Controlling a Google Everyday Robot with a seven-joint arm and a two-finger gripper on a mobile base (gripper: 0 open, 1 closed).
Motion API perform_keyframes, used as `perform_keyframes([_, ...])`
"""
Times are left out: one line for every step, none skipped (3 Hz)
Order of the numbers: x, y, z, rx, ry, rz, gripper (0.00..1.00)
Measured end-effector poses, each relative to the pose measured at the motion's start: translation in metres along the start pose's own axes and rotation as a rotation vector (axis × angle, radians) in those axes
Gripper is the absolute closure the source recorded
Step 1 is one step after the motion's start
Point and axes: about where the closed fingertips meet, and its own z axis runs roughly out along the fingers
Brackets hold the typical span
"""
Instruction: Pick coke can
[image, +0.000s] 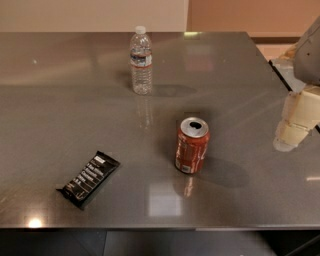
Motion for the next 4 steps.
perform_keyframes([-0.001,0.0,-0.001,0.002,-0.002,0.0,0.0])
perform_keyframes([-0.015,0.001,0.004,-0.013,-0.079,-0.018,0.0])
perform_keyframes([-0.038,0.005,0.018,-0.049,-0.203,-0.018,0.0])
perform_keyframes([-0.06,0.011,0.032,-0.07,-0.313,-0.015,0.0])
